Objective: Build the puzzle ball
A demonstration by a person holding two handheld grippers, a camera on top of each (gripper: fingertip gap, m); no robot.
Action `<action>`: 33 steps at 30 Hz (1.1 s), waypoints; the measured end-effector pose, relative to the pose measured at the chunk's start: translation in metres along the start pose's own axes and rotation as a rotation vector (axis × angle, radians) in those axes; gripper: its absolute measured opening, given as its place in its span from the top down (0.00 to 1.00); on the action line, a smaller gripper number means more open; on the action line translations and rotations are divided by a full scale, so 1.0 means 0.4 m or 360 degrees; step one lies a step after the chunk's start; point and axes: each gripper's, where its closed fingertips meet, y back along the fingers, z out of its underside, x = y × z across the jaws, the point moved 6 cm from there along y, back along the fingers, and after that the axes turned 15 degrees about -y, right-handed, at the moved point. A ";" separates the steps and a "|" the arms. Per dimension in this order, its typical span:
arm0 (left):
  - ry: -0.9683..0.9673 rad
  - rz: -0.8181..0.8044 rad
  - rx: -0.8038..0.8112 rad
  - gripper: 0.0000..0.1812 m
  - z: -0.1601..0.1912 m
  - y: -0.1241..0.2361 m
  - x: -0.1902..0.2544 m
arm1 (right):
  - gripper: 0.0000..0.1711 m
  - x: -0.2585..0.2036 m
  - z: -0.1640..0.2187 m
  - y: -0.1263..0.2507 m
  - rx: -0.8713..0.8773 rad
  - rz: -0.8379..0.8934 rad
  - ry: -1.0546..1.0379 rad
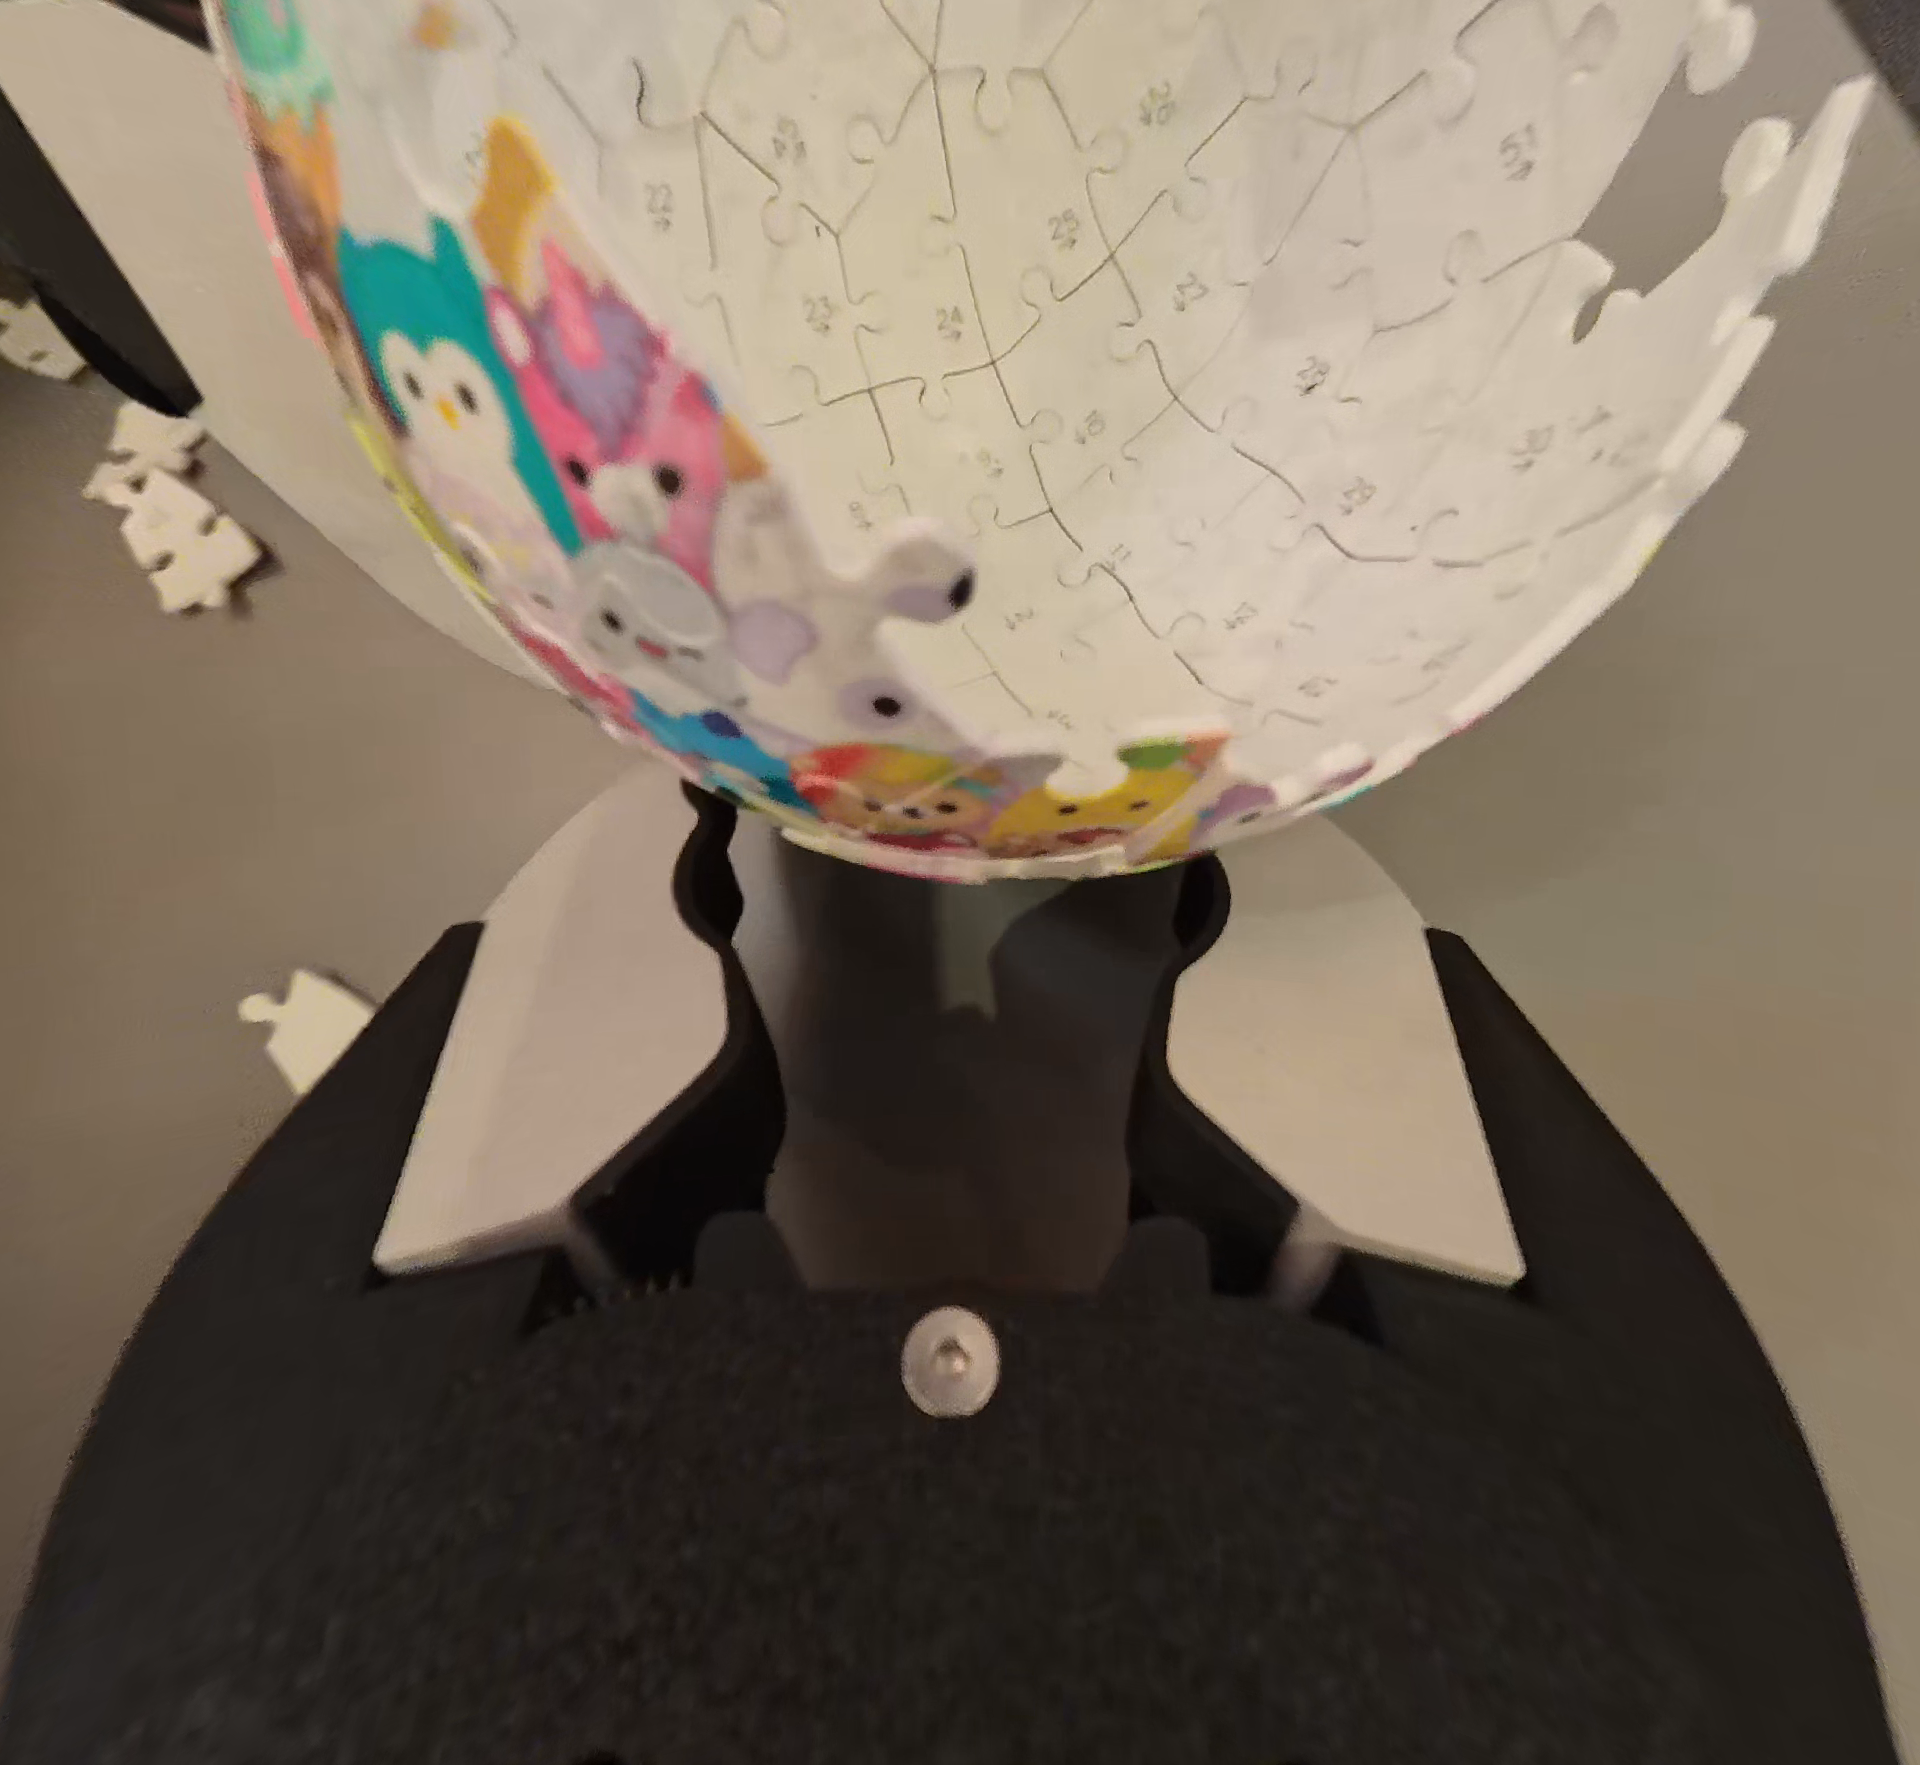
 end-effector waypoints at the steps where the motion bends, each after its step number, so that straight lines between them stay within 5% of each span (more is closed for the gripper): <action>1: -0.0001 0.0007 -0.0008 0.54 0.007 0.007 0.019 | 0.52 -0.016 0.007 0.000 -0.0005 -0.0012 0.0001; 21: -0.0146 0.0095 -0.0072 0.58 0.144 0.133 0.440 | 0.54 -0.408 0.222 0.012 -0.0063 -0.0059 0.0147; 33: -0.0152 -0.0086 -0.0047 0.47 0.179 0.213 0.371 | 0.53 -0.386 0.214 0.022 0.0042 0.0072 0.0047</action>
